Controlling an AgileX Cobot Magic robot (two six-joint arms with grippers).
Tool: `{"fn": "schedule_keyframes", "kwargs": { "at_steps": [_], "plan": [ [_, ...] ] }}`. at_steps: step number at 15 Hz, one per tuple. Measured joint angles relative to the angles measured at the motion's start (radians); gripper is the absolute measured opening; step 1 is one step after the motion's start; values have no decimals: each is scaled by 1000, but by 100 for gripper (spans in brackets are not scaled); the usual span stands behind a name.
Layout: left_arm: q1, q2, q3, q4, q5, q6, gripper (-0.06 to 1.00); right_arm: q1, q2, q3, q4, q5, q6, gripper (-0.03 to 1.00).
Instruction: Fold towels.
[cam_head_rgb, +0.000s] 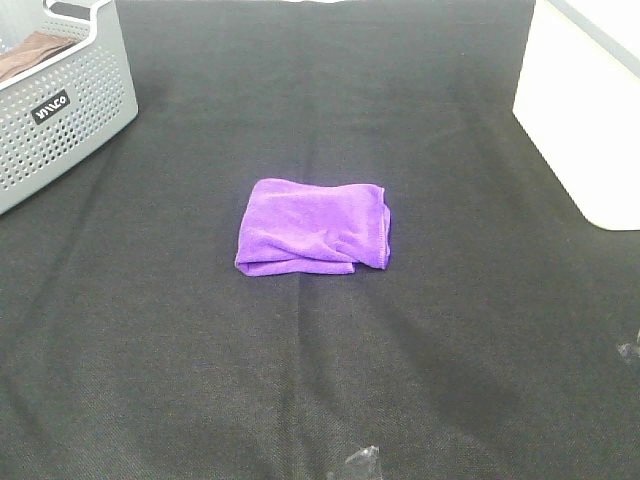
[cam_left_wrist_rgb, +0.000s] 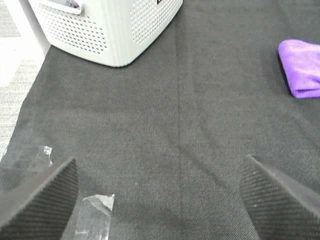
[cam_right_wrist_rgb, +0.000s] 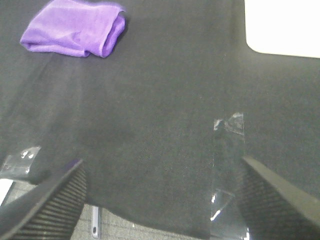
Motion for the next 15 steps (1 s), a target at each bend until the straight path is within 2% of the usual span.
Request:
{"fn": "schedule_keyframes", "kwargs": {
  "at_steps": [5,9,15],
  "plan": [
    [-3,0,0,-13,-2,0,81,0,0,6,-20,-3,19,77],
    [-53,0,0,-16,-3,0,81,0,0,6,-19,-3,20,77],
    [-53,0,0,-16,-3,0,81,-23,0,6,-16,-3,20,77]
  ]
}}
